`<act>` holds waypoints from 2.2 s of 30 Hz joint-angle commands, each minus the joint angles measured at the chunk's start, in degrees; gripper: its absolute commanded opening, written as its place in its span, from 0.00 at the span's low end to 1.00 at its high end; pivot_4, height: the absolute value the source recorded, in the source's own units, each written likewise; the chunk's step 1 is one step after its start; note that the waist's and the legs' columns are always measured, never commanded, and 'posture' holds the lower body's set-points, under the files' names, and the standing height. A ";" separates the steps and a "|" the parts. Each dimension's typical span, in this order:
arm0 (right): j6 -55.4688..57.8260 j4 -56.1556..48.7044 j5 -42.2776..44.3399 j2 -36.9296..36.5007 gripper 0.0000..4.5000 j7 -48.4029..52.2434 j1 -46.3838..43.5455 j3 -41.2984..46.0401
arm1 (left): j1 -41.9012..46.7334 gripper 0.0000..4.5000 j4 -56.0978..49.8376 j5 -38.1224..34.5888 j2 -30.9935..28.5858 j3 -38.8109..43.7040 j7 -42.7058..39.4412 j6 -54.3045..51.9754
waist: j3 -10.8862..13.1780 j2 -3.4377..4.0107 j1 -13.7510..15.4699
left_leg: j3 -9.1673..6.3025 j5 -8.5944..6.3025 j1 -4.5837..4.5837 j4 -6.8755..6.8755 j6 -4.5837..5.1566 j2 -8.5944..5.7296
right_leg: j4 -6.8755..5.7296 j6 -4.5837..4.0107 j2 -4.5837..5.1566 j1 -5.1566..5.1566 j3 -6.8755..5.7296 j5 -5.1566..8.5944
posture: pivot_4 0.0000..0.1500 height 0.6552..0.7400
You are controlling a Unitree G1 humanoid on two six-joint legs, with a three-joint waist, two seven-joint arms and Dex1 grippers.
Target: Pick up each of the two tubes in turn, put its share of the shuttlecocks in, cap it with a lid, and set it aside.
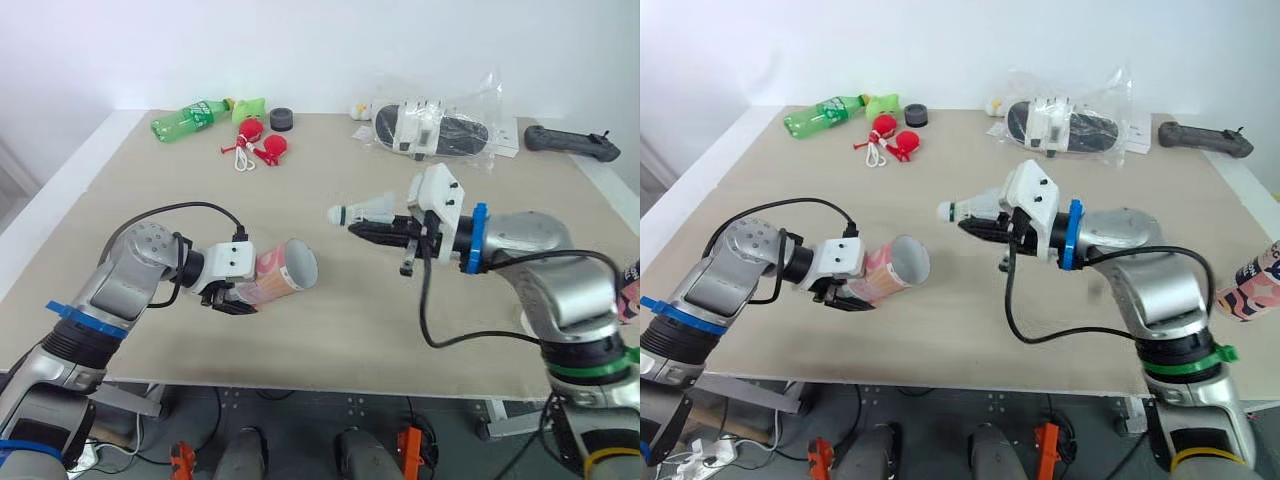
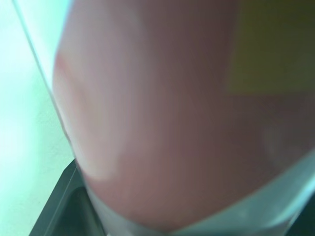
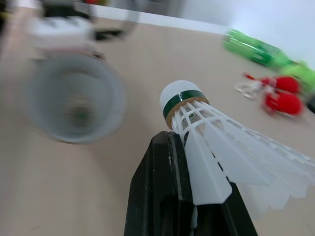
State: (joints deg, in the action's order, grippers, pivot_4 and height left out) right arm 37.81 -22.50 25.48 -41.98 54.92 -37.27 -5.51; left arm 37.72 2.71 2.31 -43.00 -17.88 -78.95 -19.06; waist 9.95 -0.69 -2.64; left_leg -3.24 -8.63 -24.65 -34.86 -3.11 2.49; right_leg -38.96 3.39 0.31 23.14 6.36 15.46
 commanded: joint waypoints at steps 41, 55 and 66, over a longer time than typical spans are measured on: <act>18.15 -3.20 1.18 -1.10 0.99 -27.43 23.44 33.20 | -1.56 0.64 1.05 -0.48 3.21 -2.80 -0.14 0.73 | -0.06 -0.04 1.26 | 0.08 0.00 -0.10 -0.09 0.01 -0.08 | 0.03 0.10 0.11 -0.03 0.03 0.06 | 1.00 1.00; 6.87 12.30 -8.14 3.86 0.99 -35.44 25.16 28.98 | -0.41 0.64 2.48 0.02 4.86 -3.69 -0.90 1.64 | -0.10 0.02 1.24 | 0.06 0.00 -0.08 -0.12 0.01 -0.23 | 0.05 0.21 0.18 -0.15 0.09 0.09 | 1.00 1.00; -3.72 30.69 -12.42 6.01 0.99 -33.56 13.42 20.55 | -0.38 0.64 2.09 0.38 4.65 -3.04 -0.82 1.19 | -0.11 0.04 1.25 | 0.02 0.01 -0.08 -0.11 0.02 -0.51 | 0.09 0.54 0.37 -0.28 0.16 0.16 | 1.00 1.00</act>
State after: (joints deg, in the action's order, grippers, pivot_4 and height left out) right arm 36.36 7.28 13.59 -35.92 20.84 -21.50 15.37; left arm 38.72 4.96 2.76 -39.35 -17.85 -79.26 -17.70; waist 9.84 -0.65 -1.40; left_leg -3.25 -8.62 -24.74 -34.97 -3.10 1.89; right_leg -38.87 4.01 0.75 22.86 6.51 15.61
